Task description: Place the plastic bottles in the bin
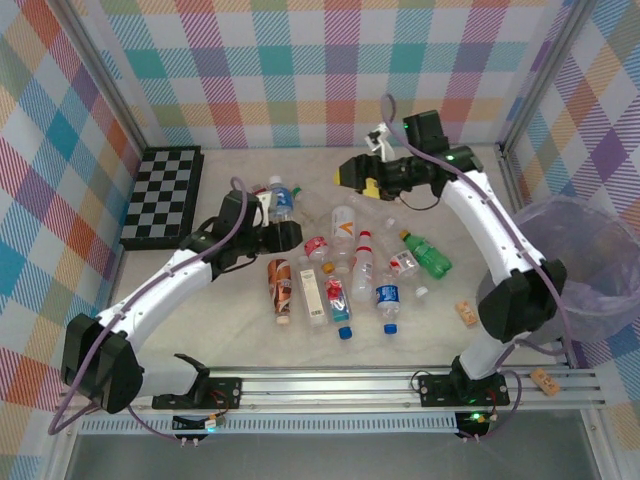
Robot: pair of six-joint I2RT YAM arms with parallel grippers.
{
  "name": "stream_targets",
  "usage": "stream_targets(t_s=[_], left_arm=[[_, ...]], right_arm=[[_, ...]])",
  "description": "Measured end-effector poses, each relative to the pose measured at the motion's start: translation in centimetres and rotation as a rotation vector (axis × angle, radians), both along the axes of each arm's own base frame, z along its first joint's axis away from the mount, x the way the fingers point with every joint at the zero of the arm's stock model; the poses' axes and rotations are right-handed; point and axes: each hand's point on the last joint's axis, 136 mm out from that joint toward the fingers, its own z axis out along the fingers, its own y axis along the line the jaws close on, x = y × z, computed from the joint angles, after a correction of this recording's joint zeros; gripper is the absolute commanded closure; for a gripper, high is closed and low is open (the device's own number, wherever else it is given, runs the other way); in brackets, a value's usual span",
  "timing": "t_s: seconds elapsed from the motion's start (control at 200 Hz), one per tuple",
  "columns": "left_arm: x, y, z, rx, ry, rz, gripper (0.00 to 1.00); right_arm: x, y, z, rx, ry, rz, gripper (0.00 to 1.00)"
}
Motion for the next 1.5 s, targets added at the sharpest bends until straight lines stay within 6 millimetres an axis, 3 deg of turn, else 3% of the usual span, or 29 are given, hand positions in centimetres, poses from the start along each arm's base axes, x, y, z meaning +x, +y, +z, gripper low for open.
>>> stream_targets(t_s=[0.26, 0.365, 0.495, 0.73, 0.86, 0.95, 1.04, 1.245, 1.5], left_arm=[[0.0, -5.8, 2.4, -0.172, -0.080, -0.154, 0.46], [-0.1, -7.2, 2.6, -0.214, -0.087, -0.188, 0.46], [-0.3, -8.4, 2.5, -0.242, -0.082, -0.217, 0.46], [0.1, -8.8, 3.3, -0.282, -0.098, -0.212, 0.46], [0.2, -8.9, 3.5, -0.292, -0.098, -0.209, 0.46], [0.2, -8.8, 3.5, -0.295, -0.092, -0.201, 0.45], [0.3, -8.8, 3.5, -0.296, -0.089, -0.196, 0.37], [0.3, -8.9, 3.7, -0.302, -0.097, -0.198, 0.00], [-0.7, -7.8, 5.9, -0.289, -0.151, -0.198, 0.00]], right_arm=[[1.4, 3.7, -3.9, 0.010, 0.146, 0.047, 0.09], [1.6, 4.2, -5.2, -0.009, 0.172, 0.045, 0.09], [1.7, 4.4, -5.3, -0.006, 0.175, 0.043, 0.13], [2.1, 4.3, -5.1, 0.003, 0.172, 0.029, 0.26], [2.2, 4.3, -5.2, 0.003, 0.168, 0.027, 0.42], [2.3, 4.2, -5.3, 0.004, 0.172, 0.022, 0.42], [2.4, 4.2, -5.4, 0.005, 0.170, 0.021, 0.43], [2.6, 4.1, -5.6, -0.010, 0.156, 0.012, 0.46], [4.0, 2.3, -4.9, -0.064, 0.105, -0.045, 0.48]])
